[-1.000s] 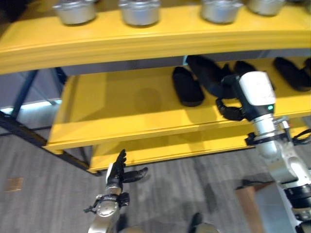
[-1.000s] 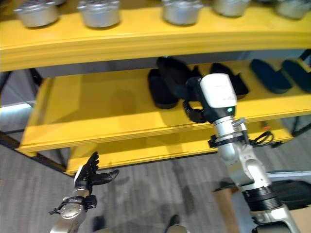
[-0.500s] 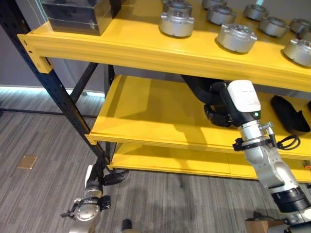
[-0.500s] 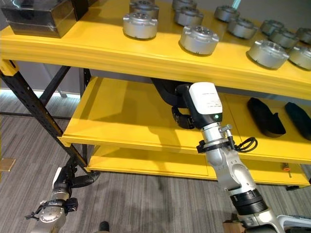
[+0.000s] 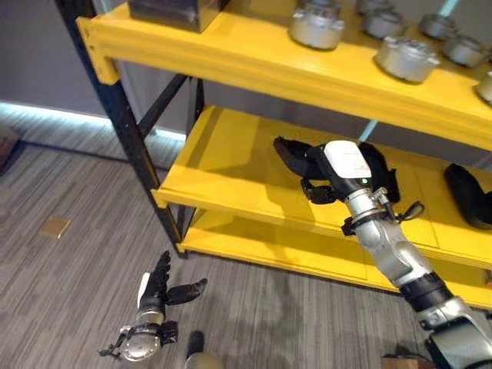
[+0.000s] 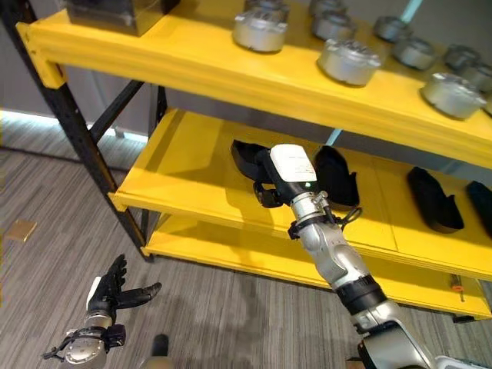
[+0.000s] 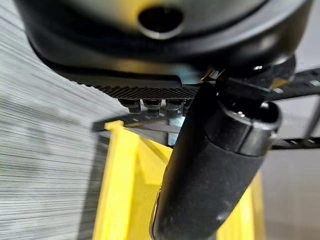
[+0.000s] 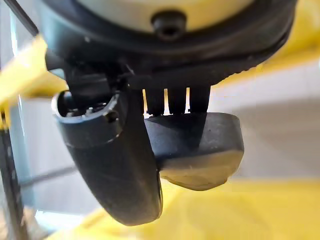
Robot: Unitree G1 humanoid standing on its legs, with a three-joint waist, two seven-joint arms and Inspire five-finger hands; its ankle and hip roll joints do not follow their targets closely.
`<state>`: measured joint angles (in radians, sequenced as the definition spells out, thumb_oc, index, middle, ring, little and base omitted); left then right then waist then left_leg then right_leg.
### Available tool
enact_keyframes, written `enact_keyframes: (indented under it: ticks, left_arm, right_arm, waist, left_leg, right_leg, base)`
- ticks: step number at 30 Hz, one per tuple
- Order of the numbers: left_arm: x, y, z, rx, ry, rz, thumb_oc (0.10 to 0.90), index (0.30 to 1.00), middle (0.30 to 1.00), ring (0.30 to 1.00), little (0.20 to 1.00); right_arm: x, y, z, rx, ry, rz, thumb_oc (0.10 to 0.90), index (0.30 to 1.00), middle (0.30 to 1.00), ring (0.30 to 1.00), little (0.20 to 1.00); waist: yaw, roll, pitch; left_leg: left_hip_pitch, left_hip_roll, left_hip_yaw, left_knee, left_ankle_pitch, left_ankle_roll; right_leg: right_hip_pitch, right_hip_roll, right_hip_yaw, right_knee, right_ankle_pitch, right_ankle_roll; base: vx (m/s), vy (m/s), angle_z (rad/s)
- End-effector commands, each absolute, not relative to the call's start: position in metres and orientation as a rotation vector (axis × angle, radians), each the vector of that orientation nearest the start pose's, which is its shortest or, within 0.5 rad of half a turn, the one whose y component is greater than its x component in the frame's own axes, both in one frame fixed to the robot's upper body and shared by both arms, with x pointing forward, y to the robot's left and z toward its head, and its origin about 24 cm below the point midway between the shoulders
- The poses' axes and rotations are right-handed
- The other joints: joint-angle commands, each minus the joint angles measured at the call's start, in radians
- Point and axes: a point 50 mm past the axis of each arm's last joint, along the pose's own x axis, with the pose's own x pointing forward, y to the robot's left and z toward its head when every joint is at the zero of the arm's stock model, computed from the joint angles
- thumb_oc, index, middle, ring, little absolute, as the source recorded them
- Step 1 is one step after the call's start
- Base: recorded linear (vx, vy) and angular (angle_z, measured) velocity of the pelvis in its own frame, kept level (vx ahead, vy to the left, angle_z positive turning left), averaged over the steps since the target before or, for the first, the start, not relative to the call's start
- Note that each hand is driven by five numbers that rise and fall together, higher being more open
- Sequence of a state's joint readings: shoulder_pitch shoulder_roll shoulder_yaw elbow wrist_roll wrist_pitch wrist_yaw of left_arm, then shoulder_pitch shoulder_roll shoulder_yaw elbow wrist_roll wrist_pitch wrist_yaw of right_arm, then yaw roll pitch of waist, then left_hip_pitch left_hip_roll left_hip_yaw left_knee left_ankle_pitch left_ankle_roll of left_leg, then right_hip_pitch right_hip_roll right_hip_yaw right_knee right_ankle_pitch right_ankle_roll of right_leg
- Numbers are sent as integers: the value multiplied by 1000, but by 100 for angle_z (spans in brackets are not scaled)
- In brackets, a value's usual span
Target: Move parts from the plastic box to the shelf.
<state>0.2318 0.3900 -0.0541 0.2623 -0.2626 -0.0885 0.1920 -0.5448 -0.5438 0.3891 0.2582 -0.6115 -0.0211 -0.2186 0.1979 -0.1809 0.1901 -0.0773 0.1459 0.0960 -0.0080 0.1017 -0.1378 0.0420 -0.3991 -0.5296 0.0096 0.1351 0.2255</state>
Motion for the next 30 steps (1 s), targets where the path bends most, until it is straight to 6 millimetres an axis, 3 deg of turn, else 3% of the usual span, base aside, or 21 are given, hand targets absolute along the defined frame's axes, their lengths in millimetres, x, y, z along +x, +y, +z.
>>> enact_keyframes:
  ticks: [1,5,10,16,24,28,30]
  left_arm:
    - [215,255,21,206,74,227,900,1000,1000,1000,1000]
    - [223,255,30,195,36,210,900,1000,1000,1000,1000]
    - [232,250,39,180,-7,183,900,1000,1000,1000,1000]
    - [238,243,42,160,-30,157,900,1000,1000,1000,1000]
    - [244,234,46,133,-54,152,900,1000,1000,1000,1000]
    - [246,233,47,129,-60,151,900,1000,1000,1000,1000]
    - [246,233,47,123,-61,158,900,1000,1000,1000,1000]
  right_arm:
    - [348,-147,249,-1129,-805,-163,400,300,300,300,300]
    - [363,-146,270,-1140,-798,-208,400,300,300,300,300]
    - [373,-148,308,-1142,-826,-282,400,300,300,300,300]
    - [375,-150,327,-1143,-843,-321,400,300,300,300,300]
    - [380,-150,336,-1132,-823,-351,400,300,300,300,300]
    - [381,-155,340,-1136,-814,-371,400,300,300,300,300]
    - [382,-159,340,-1132,-801,-386,400,300,300,300,300]
  waist:
    - [21,15,60]
    - [40,51,148]
    - [36,100,236]
    - [22,125,259]
    - [9,145,286]
    - [4,149,295]
    - [0,152,293]
  left_leg:
    - [-11,-45,-22,48,-108,96]
    - [-97,-22,-36,130,-105,86]
    - [-190,11,-38,189,-93,69]
    - [-238,19,-43,187,-73,63]
    - [-241,22,-42,166,-81,59]
    - [-254,15,-34,168,-66,67]
    - [-242,18,-42,168,-87,60]
  right_leg:
    - [-17,-17,15,101,29,6]
    - [-76,-10,5,130,7,-15]
    - [-163,-9,7,185,-8,-32]
    - [-224,-1,15,212,-23,-41]
    - [-264,4,38,221,-39,-31]
    - [-275,-3,29,219,-26,-47]
    - [-271,2,46,227,-42,-33]
  base:
    - [-123,-46,17]
    - [-158,-30,7]
    - [-111,-23,0]
    - [-11,-12,1]
    - [28,-7,-1]
    - [-14,5,-5]
    - [34,-8,-1]
